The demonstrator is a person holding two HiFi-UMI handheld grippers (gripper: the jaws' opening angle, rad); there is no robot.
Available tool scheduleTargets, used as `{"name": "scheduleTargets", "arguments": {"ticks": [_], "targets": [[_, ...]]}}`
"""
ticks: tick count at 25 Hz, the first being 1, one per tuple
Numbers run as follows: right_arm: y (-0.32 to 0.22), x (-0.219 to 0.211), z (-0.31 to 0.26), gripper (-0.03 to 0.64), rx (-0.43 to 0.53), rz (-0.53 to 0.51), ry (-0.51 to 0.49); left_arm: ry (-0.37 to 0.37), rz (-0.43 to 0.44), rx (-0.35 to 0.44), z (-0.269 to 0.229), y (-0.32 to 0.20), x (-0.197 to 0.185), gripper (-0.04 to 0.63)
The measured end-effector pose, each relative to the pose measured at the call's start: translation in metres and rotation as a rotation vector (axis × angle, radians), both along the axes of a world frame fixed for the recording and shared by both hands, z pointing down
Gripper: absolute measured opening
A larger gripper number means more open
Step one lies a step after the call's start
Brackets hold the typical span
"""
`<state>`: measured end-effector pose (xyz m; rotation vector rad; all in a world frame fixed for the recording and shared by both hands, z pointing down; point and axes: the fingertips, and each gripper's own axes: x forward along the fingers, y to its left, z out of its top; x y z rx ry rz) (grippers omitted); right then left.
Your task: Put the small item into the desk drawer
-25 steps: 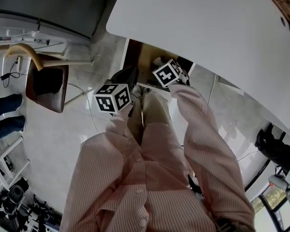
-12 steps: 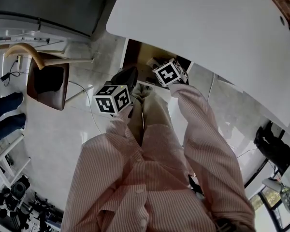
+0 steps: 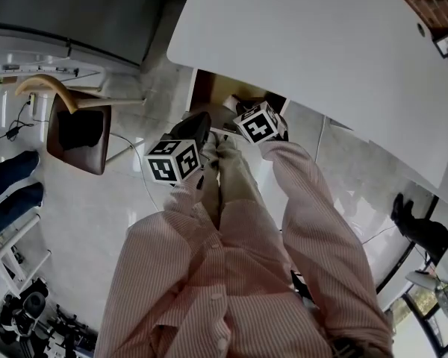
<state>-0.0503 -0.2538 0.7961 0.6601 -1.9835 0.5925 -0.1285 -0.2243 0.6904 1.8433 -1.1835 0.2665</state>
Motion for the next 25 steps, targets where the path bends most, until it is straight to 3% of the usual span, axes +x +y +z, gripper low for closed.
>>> {"name": "scheduleTargets", "arguments": {"ticks": [12, 25], "targets": [[0.012, 0.009, -0.089, 0.008, 0.067, 0.133, -0.128, -0.017, 0.062, 0.081, -0.065, 0.001, -0.007, -0.002], [0.019, 0.015, -0.211, 0.006, 0.199, 0.289, -0.438, -0.034, 0.14, 0.26, -0.147, 0.001, -0.014, -0.002]]}}
